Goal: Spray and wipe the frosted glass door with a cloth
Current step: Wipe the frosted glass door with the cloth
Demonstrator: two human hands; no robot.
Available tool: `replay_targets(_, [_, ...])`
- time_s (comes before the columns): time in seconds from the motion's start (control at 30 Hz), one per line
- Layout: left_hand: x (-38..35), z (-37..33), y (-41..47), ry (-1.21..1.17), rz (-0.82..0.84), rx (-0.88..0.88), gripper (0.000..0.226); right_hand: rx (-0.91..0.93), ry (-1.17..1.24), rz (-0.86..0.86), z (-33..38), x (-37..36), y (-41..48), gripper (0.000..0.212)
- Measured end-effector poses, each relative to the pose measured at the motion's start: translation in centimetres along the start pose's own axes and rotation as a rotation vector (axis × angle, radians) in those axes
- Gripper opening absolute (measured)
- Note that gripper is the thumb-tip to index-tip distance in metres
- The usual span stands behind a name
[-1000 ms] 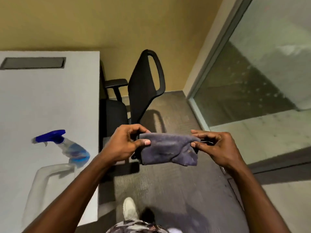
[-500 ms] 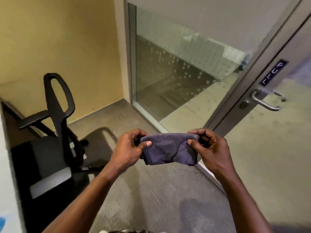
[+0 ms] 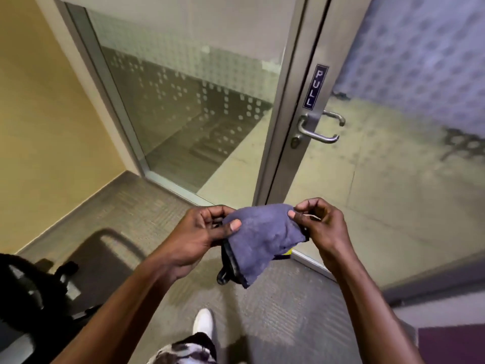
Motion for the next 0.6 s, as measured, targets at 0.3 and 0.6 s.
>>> replay_targets(0.3, [-5.2,-7.1,10.5,-0.006,-0.090,0.086,0.006,0.696,-0.279,0.044,3.7,1.5,-1.3,0.049])
replay_targets(0.6, [-11.3,-13.6,19.5,-0.068,0.059,0.161,0.039,0.943,-0.878,-0.347,6.5,1.7,4.9,0.053])
Point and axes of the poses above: each hand's wrist, its own y-axis towards the middle knuckle, its own x-axis out of the back of the hand, z = x × y, the point moved 2 cm from there along y, towards the middle knuckle, and after that the axes turned 10 degrees about x, right-handed, at the moved point
